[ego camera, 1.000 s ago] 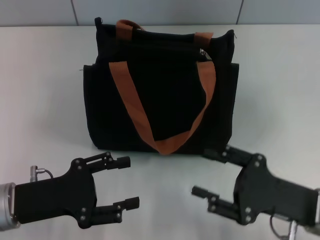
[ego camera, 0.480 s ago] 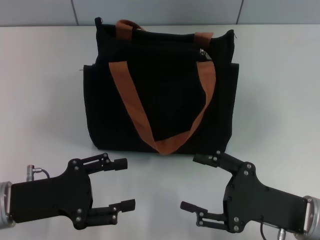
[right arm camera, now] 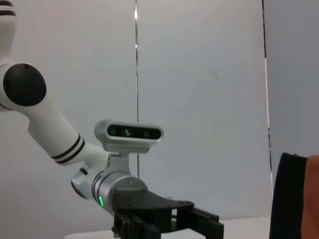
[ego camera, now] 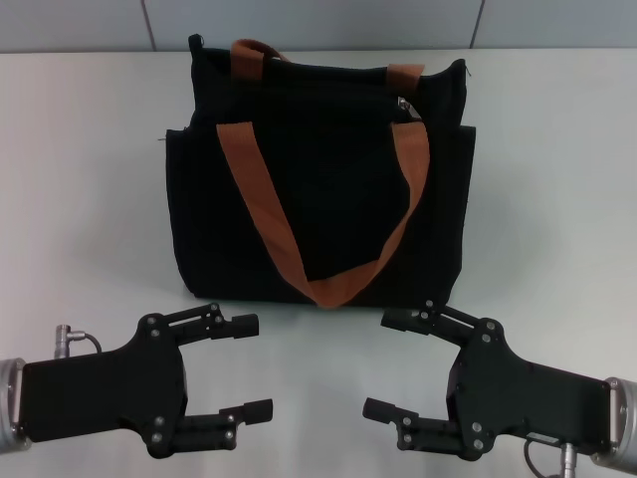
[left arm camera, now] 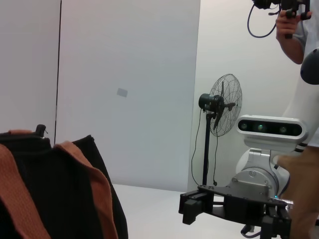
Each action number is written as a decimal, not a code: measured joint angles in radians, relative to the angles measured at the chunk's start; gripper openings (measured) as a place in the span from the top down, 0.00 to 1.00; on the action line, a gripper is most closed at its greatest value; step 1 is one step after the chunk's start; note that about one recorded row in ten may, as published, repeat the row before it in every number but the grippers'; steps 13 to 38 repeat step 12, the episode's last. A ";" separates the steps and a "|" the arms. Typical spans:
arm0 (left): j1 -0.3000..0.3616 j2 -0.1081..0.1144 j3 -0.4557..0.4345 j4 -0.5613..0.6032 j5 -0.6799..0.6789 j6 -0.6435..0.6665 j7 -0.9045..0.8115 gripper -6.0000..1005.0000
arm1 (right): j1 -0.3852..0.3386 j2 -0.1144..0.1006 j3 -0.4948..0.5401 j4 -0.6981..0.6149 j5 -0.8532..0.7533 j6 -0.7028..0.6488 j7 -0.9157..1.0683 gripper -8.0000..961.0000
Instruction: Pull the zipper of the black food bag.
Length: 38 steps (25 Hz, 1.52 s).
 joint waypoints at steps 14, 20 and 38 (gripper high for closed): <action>-0.008 -0.011 -0.007 0.001 -0.003 -0.017 0.000 0.23 | 0.010 0.004 0.000 -0.009 0.000 0.004 -0.026 0.16; -0.008 -0.011 -0.007 0.001 -0.003 -0.017 0.000 0.23 | 0.010 0.004 0.000 -0.009 0.000 0.004 -0.026 0.16; -0.008 -0.011 -0.007 0.001 -0.003 -0.017 0.000 0.23 | 0.010 0.004 0.000 -0.009 0.000 0.004 -0.026 0.16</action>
